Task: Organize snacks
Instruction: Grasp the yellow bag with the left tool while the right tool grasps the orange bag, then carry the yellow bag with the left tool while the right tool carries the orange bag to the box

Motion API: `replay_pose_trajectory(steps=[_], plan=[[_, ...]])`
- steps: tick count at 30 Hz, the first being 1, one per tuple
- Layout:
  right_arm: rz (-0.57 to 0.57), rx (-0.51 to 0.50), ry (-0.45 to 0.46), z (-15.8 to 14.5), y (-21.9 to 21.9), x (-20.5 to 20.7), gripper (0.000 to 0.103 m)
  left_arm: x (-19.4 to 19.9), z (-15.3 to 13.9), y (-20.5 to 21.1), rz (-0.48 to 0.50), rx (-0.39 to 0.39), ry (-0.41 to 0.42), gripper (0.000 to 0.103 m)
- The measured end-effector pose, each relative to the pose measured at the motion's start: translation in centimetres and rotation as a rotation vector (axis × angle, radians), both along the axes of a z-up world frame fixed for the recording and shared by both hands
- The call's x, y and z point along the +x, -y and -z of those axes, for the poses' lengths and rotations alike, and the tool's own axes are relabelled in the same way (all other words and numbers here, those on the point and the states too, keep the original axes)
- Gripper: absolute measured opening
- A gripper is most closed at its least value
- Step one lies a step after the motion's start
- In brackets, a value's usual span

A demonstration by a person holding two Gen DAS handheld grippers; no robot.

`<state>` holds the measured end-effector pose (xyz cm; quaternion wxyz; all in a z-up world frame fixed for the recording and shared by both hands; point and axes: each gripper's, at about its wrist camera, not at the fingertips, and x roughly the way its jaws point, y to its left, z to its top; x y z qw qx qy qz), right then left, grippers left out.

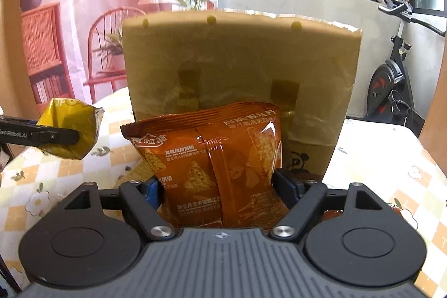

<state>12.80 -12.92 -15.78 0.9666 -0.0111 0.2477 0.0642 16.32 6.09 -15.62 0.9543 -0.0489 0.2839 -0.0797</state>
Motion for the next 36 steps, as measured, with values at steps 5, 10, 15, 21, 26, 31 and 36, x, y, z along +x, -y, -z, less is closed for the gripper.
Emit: replay_pose_trajectory(steps=[5,10,15,21,26,31,36], plan=[[0.012,0.055,0.039,-0.5,0.3,-1.6,0.080,-1.7,-1.1,1.2,0.006,0.022,0.015,0.077],[0.008,0.092,0.052,-0.8,0.9,-2.7,0.080,-2.7,-1.8,1.9,0.019,0.012,0.024,0.077],[-0.008,0.105,0.053,-0.9,0.8,-3.5,0.080,-3.5,-1.8,1.9,0.018,-0.002,0.024,0.077],[-0.017,0.126,0.067,-1.4,0.9,-3.7,0.080,-3.8,-2.6,1.9,0.022,-0.010,0.038,0.077],[-0.025,0.134,0.082,-1.9,0.9,-4.0,0.080,-3.8,-3.5,2.2,0.037,-0.014,0.050,0.077],[-0.033,0.147,0.113,-3.0,1.1,-4.2,0.080,-3.5,-4.9,2.4,0.050,-0.020,0.084,0.077],[-0.038,0.182,0.159,-5.2,1.9,-4.1,0.080,-2.8,-7.0,3.1,0.070,0.023,0.149,0.077]])
